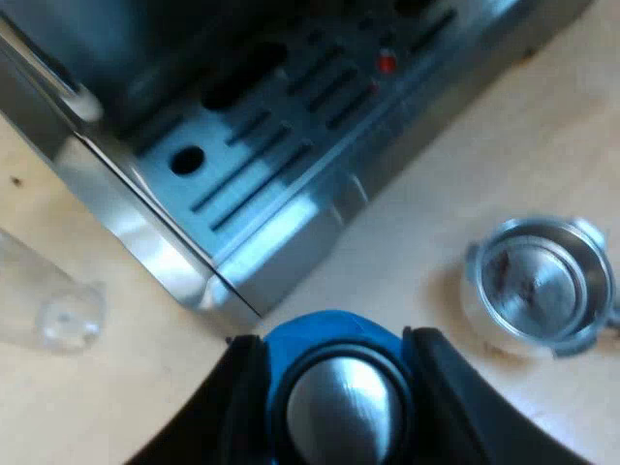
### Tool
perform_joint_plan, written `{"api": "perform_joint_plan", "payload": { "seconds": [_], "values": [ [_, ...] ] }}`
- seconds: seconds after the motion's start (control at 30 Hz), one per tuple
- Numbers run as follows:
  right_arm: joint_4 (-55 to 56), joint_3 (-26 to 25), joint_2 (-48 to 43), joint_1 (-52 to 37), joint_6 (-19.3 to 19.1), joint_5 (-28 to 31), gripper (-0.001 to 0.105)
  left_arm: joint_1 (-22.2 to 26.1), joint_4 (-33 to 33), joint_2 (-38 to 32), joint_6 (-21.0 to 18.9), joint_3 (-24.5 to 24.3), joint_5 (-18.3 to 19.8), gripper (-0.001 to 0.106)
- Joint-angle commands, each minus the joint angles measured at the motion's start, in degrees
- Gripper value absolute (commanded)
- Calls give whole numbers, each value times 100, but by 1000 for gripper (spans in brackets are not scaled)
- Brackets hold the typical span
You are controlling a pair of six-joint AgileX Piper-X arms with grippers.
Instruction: Grind coffee beans and then tamp
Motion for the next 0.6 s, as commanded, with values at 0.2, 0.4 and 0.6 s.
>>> {"api": "perform_joint_plan", "payload": {
  "seconds": [0.2,0.4,0.6],
  "values": [
    [-3,-7,-18,-23,-78,-55,70,23,-663,241,50,628,45,0],
    [-3,-7,-18,-23,22,-55,70,23,-911,743,50,734,171,0],
    [-3,-7,-18,-23,31,-55,70,23,-1224,1221,50,734,179,0]
  ]
}}
